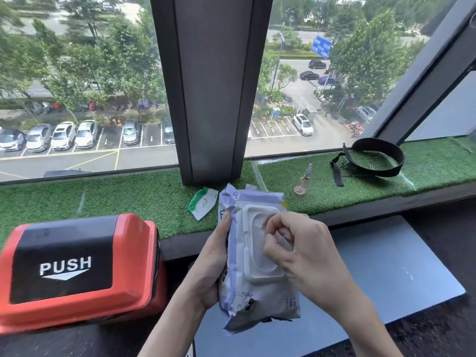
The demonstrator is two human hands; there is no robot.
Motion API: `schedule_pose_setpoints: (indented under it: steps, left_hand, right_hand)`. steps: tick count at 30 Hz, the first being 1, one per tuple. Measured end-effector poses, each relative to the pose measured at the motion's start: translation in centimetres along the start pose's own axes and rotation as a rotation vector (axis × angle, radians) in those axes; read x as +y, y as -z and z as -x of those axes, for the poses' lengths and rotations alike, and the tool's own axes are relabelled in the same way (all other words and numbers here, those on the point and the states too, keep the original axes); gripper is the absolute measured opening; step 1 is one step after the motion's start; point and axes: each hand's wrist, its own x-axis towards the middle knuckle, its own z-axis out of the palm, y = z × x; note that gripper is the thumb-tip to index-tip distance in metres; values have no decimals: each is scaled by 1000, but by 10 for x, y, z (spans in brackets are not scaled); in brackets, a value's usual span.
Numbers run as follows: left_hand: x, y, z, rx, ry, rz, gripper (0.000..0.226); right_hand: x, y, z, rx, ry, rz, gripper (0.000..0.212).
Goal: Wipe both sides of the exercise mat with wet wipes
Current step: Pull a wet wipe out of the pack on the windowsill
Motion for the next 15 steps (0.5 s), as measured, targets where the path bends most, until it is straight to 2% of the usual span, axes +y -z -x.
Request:
schedule_pose_setpoints:
  steps: [3,6,9,15]
  left_hand:
    - [-1,2,0,9,-5,-15,93]
    - [-3,5,-1,7,3,-18,88]
    - [-5,7,-1,2,0,-9,89]
    - [-6,8,-1,19,4,1,94]
  right_hand:
    - [2,1,1,-46,-71,-223,16]
    - [6,2,2,-85,-133,-316,17]
    - [3,0,4,-39,-127,-246,22]
    - [-5,-6,7,62,-47,4,17]
